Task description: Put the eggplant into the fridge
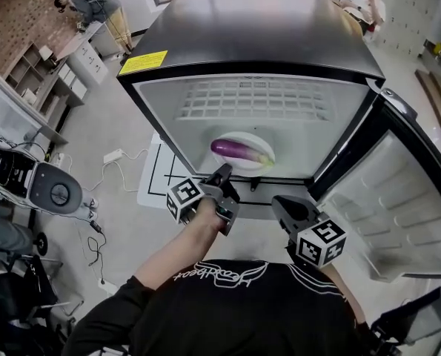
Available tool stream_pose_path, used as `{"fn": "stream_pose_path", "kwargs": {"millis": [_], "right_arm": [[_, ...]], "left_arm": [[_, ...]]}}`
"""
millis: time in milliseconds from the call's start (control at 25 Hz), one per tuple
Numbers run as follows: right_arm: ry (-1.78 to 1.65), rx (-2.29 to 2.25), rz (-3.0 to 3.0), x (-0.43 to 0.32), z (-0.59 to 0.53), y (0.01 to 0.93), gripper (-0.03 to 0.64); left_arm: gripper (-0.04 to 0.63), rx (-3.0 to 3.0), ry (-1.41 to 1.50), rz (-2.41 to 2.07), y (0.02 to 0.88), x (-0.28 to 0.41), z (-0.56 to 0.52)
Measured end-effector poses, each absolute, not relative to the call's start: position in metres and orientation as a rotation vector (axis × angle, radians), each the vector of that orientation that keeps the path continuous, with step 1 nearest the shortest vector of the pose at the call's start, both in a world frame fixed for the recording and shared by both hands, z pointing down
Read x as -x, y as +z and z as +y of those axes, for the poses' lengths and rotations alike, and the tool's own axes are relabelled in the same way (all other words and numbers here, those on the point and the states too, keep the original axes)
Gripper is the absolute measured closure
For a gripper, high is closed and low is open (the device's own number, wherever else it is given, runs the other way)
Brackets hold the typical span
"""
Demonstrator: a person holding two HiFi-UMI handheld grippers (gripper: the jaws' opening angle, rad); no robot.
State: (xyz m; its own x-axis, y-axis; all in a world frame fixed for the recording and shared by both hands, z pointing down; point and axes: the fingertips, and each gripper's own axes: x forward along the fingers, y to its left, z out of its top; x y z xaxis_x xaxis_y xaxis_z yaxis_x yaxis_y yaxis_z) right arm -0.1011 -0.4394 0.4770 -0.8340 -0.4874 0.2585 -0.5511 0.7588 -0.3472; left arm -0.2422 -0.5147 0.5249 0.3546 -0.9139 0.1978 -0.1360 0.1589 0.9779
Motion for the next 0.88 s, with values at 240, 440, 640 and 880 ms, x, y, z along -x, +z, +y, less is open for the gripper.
{"fn": "stream_pose_path", "kwargs": {"millis": [240, 440, 640, 880], "right_arm": [[0.652, -0.864, -2.769, 0.098, -0.441, 0.482, 0.611], [0.668, -0.895, -2.752, 0.096, -0.445, 0.485, 0.61], [0.689, -0.917, -2.75, 0.096, -0.446, 0.488, 0.611], [0.704, -0.94, -2.744, 0.093, -0.448, 0.49, 0.611]], "left_arm": [[0.577, -1.25, -0.704, -1.11, 0.543, 0.238, -0.531], [0.577, -1.204, -0.673, -1.119, 0.56, 0.237, -0.547], [0.577, -1.171, -0.641, -1.136, 0.575, 0.235, -0.56], [0.577, -1.121, -0.63, -1.141, 0.586, 0.237, -0.57]]}}
